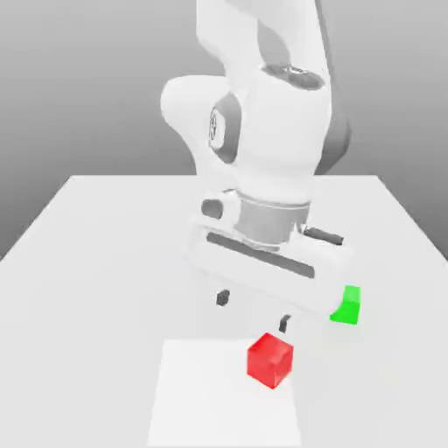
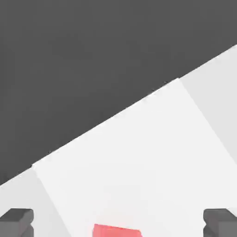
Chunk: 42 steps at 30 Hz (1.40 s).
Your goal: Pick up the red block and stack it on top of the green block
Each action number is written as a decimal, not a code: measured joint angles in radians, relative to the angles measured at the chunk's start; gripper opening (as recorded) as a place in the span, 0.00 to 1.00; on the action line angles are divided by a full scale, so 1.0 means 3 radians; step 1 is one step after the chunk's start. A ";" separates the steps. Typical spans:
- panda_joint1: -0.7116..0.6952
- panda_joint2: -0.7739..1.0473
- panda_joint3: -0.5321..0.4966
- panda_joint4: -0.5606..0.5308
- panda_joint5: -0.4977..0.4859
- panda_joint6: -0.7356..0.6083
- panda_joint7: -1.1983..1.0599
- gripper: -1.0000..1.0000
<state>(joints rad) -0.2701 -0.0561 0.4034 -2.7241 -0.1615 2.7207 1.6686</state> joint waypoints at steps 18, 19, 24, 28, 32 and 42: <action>0.0278 0.0716 -0.0249 -0.0079 -0.0072 0.0647 0.0449 0.50; 0.0323 0.0770 -0.0313 -0.0074 -0.0150 0.0688 0.0505 0.50; 0.0628 0.1040 -0.0705 -0.0062 -0.0497 0.0897 0.0750 0.00; 0.0628 0.1040 -0.0705 -0.0062 -0.0499 0.0903 0.0753 0.00; 0.0588 0.1001 -0.0652 -0.0063 -0.0454 0.0873 0.0721 0.00; 0.0311 0.0484 -0.0195 -0.0109 0.0285 0.0481 0.0192 0.00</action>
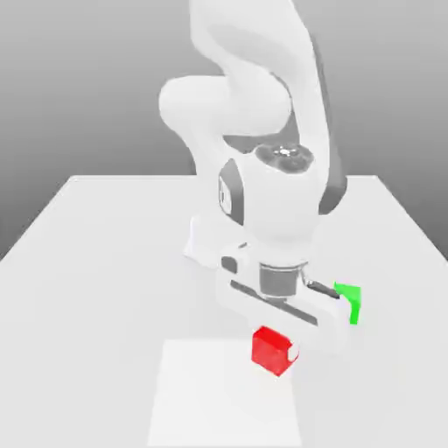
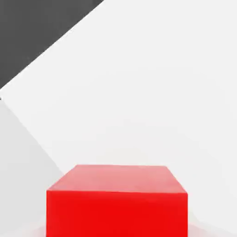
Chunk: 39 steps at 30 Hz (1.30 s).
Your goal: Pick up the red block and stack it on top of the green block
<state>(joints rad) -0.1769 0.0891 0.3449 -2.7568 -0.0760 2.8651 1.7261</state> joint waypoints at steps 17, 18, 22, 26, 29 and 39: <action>0.0321 -0.0644 0.0403 -0.0291 0.0118 -0.0650 0.0561 0.00; 0.0365 -0.0697 0.0449 -0.0318 0.0160 -0.0683 0.0613 0.00; 0.0624 -0.0920 0.0595 -0.0436 0.0419 -0.0786 0.0763 0.00; 0.0977 -0.1153 0.0684 -0.0560 0.0787 -0.0829 0.0832 0.00; 0.1312 -0.1322 0.0698 -0.0655 0.1102 -0.0820 0.0852 0.00; 0.1178 -0.1174 0.1055 -0.0770 0.0870 -0.0589 0.1314 0.00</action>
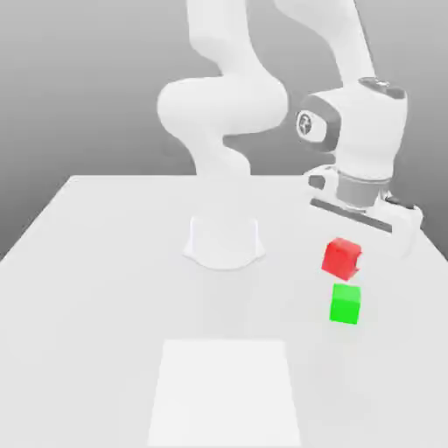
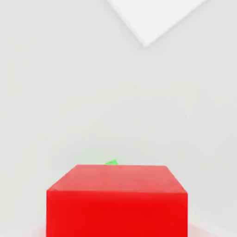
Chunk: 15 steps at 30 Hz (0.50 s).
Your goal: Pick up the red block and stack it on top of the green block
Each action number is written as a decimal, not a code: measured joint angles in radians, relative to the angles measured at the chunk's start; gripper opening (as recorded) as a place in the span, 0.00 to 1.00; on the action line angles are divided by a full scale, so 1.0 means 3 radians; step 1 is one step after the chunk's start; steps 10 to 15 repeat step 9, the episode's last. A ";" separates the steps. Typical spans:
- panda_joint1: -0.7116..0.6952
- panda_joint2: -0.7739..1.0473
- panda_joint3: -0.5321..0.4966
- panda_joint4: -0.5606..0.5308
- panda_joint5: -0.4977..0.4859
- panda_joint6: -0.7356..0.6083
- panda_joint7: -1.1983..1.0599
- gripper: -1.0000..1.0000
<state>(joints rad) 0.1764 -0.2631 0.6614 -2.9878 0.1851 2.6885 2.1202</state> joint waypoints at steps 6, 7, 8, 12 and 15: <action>-0.0418 0.0420 0.0245 0.0009 -0.0617 0.0375 0.0407 0.00; -0.0456 0.0491 0.0269 0.0009 -0.0689 0.0454 0.0455 0.00; -0.0476 0.0560 0.0282 0.0008 -0.0743 0.0539 0.0492 0.00; -0.0482 0.0626 0.0291 0.0006 -0.0766 0.0629 0.0508 0.00; -0.0482 0.0626 0.0291 0.0006 -0.0766 0.0629 0.0508 0.00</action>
